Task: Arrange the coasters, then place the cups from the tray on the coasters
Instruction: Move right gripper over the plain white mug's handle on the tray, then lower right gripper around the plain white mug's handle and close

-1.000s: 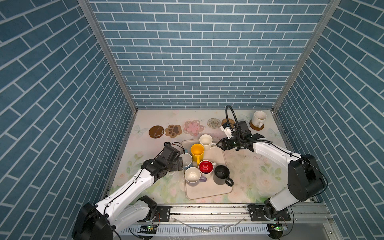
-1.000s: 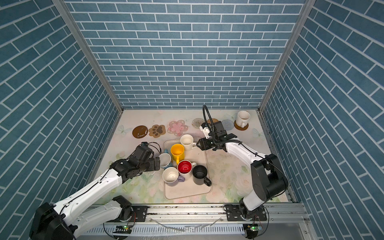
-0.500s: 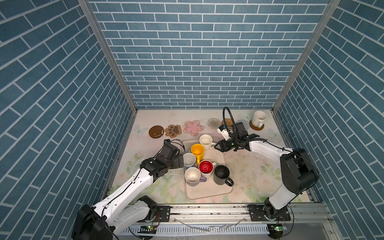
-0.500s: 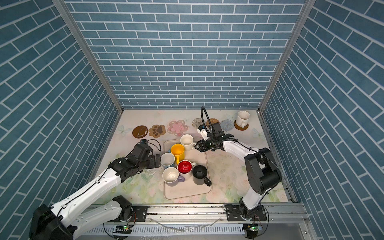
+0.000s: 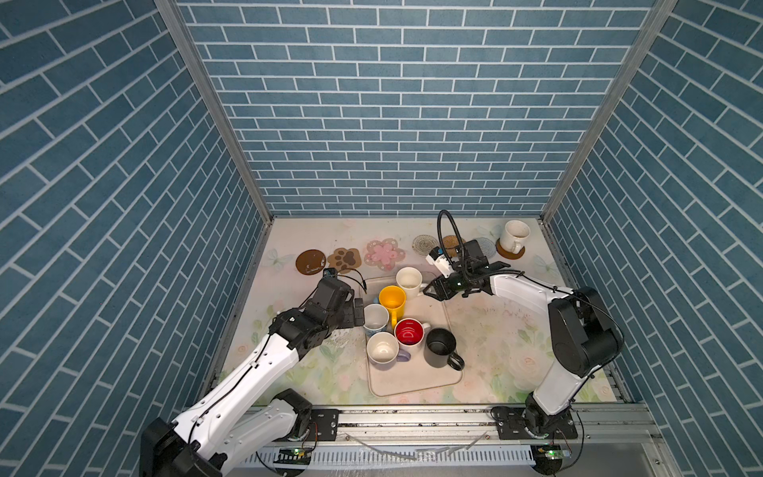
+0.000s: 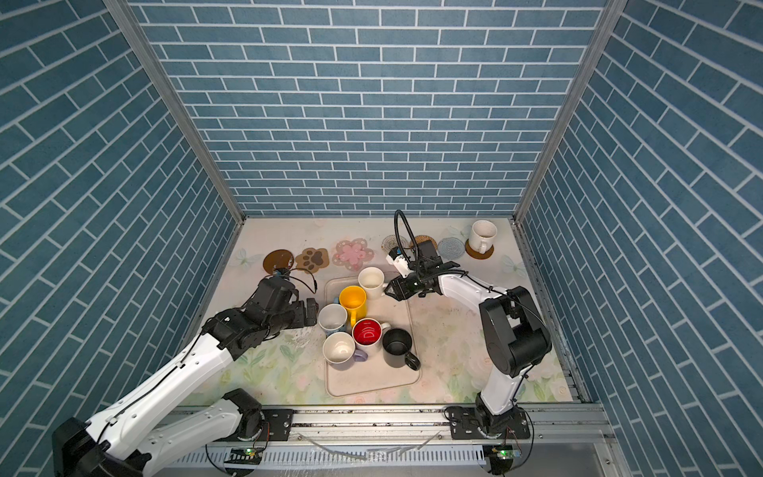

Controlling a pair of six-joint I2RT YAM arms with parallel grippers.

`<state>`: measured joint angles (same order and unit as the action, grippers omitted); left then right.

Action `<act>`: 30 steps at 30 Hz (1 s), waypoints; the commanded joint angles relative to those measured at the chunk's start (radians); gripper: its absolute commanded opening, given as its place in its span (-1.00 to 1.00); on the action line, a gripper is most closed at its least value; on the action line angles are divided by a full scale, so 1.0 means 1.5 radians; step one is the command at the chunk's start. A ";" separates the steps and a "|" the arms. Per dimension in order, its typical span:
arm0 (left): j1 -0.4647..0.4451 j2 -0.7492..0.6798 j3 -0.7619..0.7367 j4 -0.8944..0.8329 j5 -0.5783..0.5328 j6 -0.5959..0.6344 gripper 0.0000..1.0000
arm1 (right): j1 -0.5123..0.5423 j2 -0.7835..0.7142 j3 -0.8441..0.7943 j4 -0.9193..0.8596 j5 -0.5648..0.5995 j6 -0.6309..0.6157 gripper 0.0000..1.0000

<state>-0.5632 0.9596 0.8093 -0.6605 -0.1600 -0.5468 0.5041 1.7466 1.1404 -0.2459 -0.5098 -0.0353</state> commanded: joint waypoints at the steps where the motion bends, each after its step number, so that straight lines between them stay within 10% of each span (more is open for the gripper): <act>1: -0.002 -0.015 -0.005 -0.032 -0.007 0.006 0.99 | 0.002 0.015 0.035 -0.006 -0.023 -0.050 0.11; 30: -0.001 -0.008 0.005 -0.021 0.002 0.017 0.99 | 0.073 0.014 0.028 -0.028 0.109 -0.026 -0.61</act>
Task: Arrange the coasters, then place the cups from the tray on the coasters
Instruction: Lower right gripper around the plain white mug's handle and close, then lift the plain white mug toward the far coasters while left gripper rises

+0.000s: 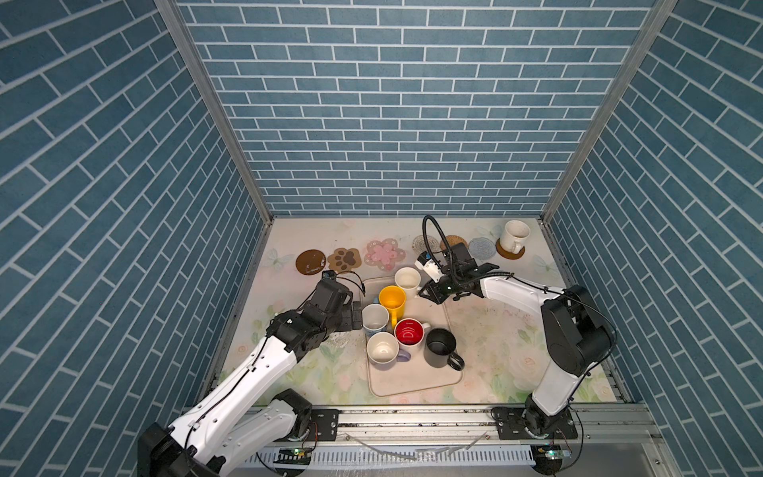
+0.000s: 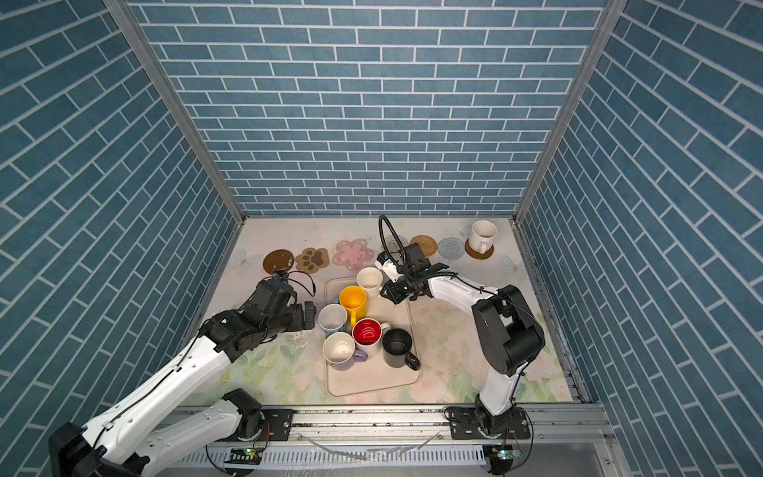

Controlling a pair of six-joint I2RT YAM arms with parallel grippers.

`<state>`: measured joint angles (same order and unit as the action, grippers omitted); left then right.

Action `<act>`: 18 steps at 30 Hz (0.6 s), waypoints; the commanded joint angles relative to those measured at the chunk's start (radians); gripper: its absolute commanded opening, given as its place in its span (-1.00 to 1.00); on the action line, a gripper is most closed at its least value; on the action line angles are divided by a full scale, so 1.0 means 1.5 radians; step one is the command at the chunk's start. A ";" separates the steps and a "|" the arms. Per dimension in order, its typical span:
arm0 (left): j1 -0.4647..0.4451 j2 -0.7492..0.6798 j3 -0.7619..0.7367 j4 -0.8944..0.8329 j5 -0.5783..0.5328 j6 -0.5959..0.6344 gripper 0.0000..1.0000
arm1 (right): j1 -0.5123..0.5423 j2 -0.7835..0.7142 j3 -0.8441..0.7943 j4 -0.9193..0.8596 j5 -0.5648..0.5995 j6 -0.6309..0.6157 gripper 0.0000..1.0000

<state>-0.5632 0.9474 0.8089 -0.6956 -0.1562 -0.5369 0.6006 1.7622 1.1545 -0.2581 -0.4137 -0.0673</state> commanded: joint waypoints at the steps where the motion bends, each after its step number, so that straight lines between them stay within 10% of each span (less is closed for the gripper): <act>1: -0.001 -0.001 0.005 0.002 -0.002 0.011 0.99 | 0.009 0.007 0.021 -0.022 0.051 -0.002 -0.65; 18: -0.001 -0.017 -0.002 0.002 -0.006 0.012 0.99 | 0.020 -0.041 0.011 -0.015 0.131 0.036 -1.00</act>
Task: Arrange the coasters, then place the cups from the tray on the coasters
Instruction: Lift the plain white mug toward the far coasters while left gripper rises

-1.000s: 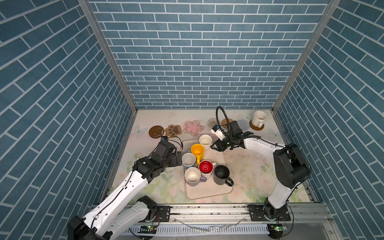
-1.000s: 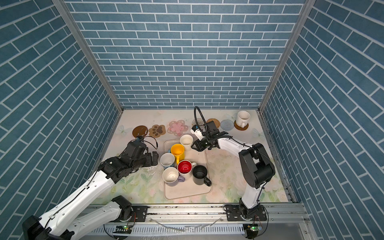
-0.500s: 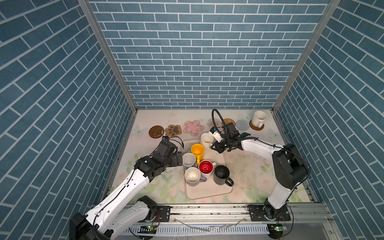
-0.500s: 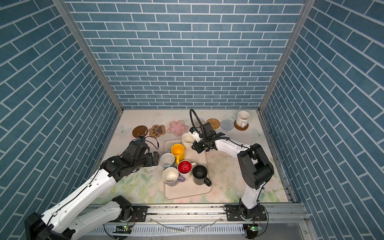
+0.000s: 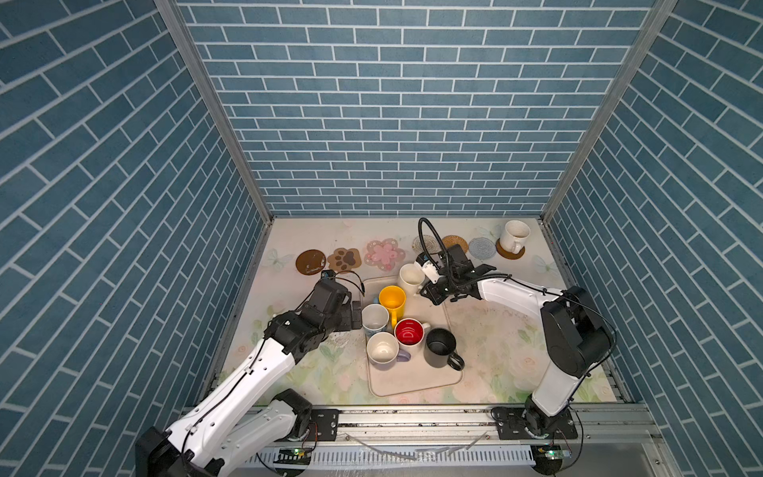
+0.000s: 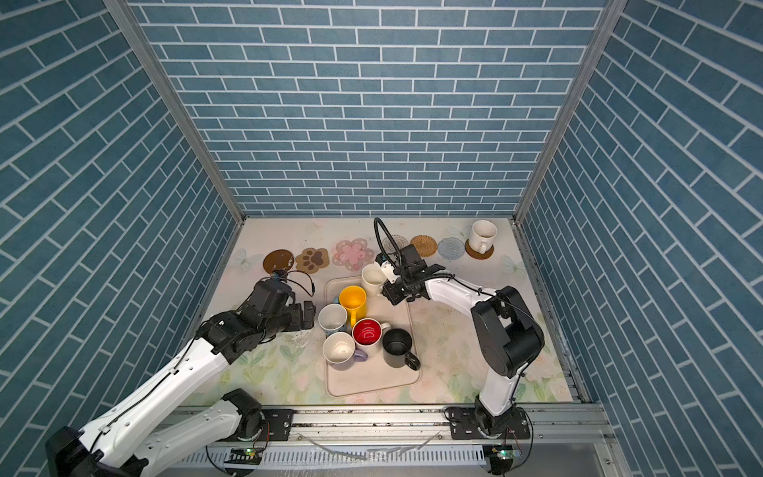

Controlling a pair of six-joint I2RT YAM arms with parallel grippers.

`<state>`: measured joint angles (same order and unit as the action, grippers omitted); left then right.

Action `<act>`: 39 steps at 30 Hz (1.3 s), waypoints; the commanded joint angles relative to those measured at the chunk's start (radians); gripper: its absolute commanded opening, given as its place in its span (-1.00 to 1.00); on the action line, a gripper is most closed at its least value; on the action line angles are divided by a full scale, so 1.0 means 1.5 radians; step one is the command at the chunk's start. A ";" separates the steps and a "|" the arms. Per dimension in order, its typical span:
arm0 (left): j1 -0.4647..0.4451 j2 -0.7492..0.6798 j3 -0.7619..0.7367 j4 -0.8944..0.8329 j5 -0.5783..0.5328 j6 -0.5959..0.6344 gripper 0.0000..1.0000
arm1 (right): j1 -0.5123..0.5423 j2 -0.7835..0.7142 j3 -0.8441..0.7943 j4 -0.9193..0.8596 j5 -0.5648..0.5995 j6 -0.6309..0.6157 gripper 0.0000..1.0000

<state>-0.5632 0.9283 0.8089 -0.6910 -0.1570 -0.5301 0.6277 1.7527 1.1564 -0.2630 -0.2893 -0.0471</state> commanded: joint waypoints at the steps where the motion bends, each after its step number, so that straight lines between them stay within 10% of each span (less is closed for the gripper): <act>1: -0.001 0.000 0.001 -0.001 -0.006 0.009 0.99 | 0.002 -0.040 0.011 -0.012 0.057 0.031 -1.00; 21: 0.000 0.139 0.145 0.031 0.002 0.048 0.99 | -0.019 -0.115 0.098 -0.084 0.235 0.112 -1.00; 39: 0.045 0.374 0.350 0.057 0.068 0.097 0.99 | -0.198 -0.052 0.159 -0.072 0.254 0.180 -1.00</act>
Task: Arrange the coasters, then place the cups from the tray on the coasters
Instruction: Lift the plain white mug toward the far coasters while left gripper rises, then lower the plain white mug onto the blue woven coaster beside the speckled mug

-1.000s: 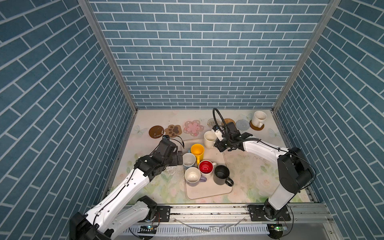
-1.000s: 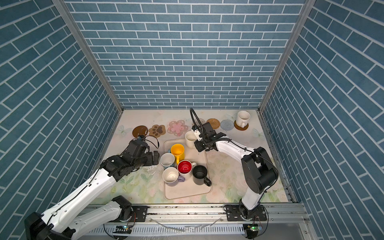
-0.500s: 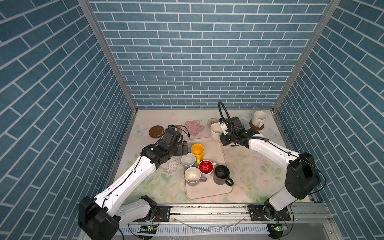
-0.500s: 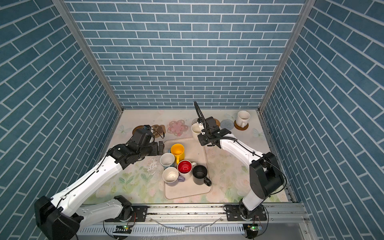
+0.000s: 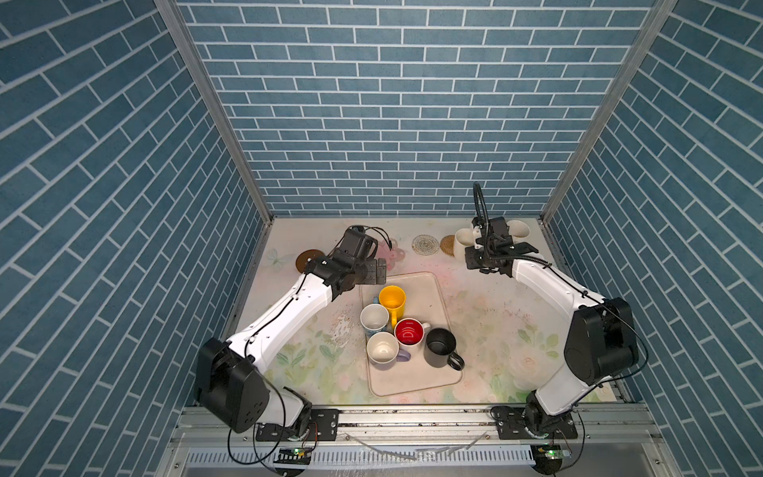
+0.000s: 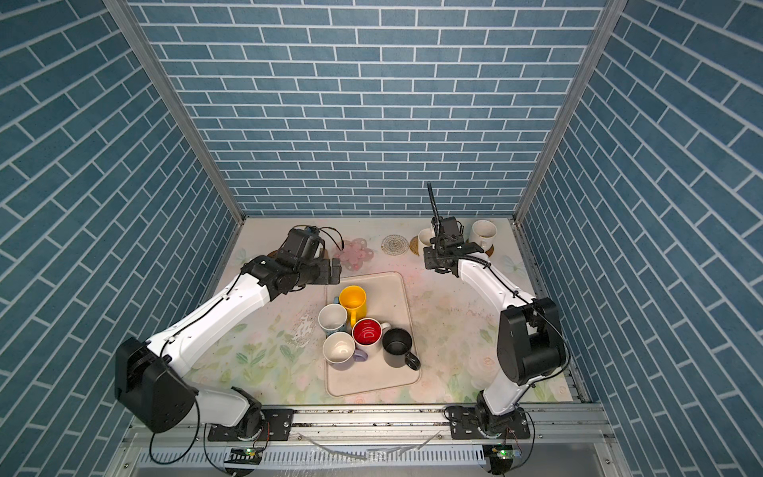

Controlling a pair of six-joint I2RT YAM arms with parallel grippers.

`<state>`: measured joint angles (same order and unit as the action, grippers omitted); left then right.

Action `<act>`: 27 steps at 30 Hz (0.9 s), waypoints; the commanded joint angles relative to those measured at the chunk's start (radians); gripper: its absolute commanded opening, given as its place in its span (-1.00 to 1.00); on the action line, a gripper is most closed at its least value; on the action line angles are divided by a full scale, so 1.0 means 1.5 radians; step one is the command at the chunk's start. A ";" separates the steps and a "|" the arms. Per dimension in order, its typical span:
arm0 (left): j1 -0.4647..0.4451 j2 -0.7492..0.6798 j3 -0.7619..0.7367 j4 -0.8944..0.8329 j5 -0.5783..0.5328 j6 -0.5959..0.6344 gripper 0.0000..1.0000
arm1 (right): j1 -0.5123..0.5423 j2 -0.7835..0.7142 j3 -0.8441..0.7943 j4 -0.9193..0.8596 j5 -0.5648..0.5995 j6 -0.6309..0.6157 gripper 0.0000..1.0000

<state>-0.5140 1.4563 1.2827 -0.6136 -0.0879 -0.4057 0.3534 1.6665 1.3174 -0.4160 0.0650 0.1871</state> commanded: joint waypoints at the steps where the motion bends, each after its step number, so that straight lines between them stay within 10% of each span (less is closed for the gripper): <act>1: 0.015 0.034 0.049 0.005 0.026 0.016 0.99 | -0.023 0.011 0.059 0.032 0.019 0.025 -1.00; 27: 0.083 0.269 0.287 -0.038 0.084 0.036 0.99 | -0.116 0.199 0.235 0.031 0.015 0.007 -1.00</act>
<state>-0.3985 1.8385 1.6855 -0.6476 0.0261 -0.3618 0.1856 1.9583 1.5936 -0.4137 0.0757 0.2043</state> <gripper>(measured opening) 0.994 0.164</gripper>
